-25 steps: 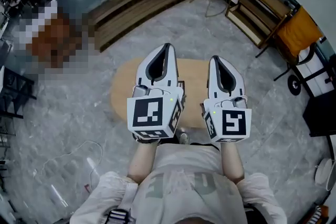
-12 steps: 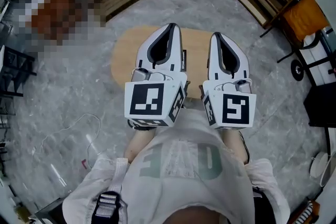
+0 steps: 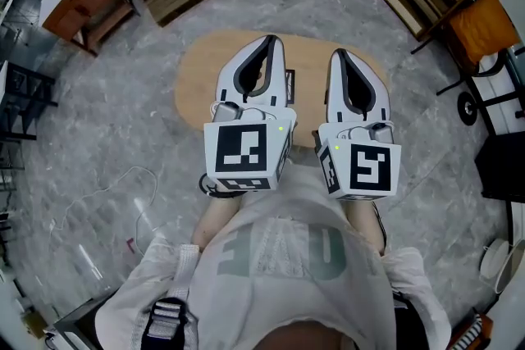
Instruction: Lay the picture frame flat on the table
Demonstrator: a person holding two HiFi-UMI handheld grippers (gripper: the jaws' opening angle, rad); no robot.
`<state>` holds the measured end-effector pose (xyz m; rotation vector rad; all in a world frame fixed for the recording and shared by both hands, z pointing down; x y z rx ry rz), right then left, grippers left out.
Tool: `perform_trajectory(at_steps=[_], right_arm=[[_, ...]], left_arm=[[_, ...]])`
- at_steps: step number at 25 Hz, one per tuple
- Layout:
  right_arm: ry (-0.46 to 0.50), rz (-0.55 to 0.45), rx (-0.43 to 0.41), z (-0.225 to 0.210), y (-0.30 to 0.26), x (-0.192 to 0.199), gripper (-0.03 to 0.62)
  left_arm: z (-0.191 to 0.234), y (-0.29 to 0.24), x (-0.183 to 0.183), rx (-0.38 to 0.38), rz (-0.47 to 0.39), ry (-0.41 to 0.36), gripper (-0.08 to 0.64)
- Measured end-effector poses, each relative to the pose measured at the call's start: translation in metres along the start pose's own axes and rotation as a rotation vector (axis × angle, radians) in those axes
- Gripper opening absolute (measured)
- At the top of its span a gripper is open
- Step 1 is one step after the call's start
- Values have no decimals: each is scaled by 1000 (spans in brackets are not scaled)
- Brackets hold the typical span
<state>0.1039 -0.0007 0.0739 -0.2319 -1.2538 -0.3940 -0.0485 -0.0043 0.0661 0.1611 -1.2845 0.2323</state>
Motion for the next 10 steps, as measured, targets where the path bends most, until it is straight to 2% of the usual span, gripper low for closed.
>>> perform_trajectory(at_steps=[6,10], right_arm=[[-36,12,-14,-6,-6,5,6],[-29,15,-33,-9,-11,10,6]], left_arm=[[0,-10,2,2,53,-52,11],[2,-15,6,-15,65,-58,11]])
Point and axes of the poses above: the fingertips, and each gripper's own axes: y backward along the fingers, z to its left, x out of its underside, the point moved 9 cm from there along y, backward along the fingers, and after that the axes turned 15 degrees about y, right-handed, at the moved point
